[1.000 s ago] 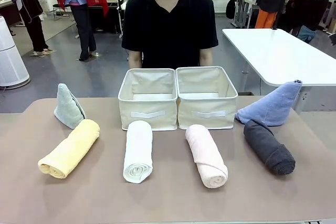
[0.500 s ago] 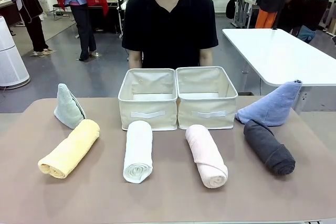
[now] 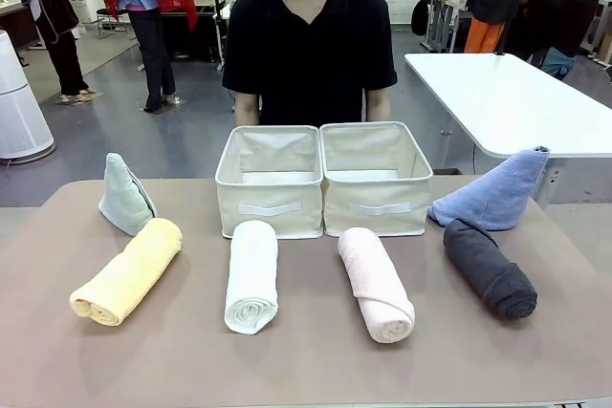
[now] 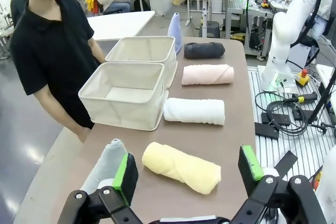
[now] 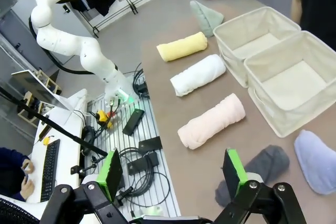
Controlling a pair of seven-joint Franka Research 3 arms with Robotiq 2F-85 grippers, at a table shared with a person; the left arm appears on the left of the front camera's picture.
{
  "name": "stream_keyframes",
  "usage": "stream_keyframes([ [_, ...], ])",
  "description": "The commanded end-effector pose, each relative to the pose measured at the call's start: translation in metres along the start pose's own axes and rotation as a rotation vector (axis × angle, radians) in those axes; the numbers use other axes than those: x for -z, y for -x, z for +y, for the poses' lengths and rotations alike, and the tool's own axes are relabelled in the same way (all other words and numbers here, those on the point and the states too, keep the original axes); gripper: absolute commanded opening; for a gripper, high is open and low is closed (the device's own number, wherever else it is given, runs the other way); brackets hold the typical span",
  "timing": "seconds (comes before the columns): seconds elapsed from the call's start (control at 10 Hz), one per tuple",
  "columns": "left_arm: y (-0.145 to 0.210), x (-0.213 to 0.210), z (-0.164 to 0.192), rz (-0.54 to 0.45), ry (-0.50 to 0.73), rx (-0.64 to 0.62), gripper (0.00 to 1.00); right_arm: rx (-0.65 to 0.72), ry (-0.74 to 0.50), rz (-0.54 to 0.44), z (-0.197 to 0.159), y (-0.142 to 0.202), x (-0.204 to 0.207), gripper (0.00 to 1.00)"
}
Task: Sort the towels based on their folding style.
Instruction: Pick up one triangle-folded towel and place it in the left Fabric basket.
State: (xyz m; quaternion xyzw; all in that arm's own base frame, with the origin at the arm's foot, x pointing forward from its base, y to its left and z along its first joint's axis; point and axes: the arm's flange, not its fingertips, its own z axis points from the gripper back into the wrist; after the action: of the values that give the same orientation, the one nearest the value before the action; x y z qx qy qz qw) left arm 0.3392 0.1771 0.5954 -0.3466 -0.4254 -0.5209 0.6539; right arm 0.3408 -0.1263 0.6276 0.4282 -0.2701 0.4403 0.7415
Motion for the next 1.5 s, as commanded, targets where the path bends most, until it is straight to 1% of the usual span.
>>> stream_keyframes([
  [0.0, -0.002, -0.003, 0.003, -0.014, 0.001, 0.029, 1.0, -0.019, -0.02, -0.023, -0.002, 0.002, 0.002, 1.0],
  [1.1, -0.002, -0.003, 0.003, -0.014, 0.001, 0.029, 1.0, -0.019, -0.02, -0.023, -0.002, 0.002, 0.002, 1.0],
  [1.2, -0.002, 0.0, 0.001, -0.001, -0.003, -0.001, 1.0, -0.019, -0.02, -0.023, -0.002, 0.002, 0.002, 1.0],
  [1.3, -0.023, 0.021, 0.007, 0.033, -0.055, -0.09, 1.0, -0.019, -0.02, -0.023, -0.002, 0.002, 0.002, 1.0],
  [1.4, -0.05, 0.043, 0.021, 0.115, -0.022, -0.167, 1.0, -0.019, -0.02, -0.023, -0.002, 0.002, 0.002, 1.0],
])
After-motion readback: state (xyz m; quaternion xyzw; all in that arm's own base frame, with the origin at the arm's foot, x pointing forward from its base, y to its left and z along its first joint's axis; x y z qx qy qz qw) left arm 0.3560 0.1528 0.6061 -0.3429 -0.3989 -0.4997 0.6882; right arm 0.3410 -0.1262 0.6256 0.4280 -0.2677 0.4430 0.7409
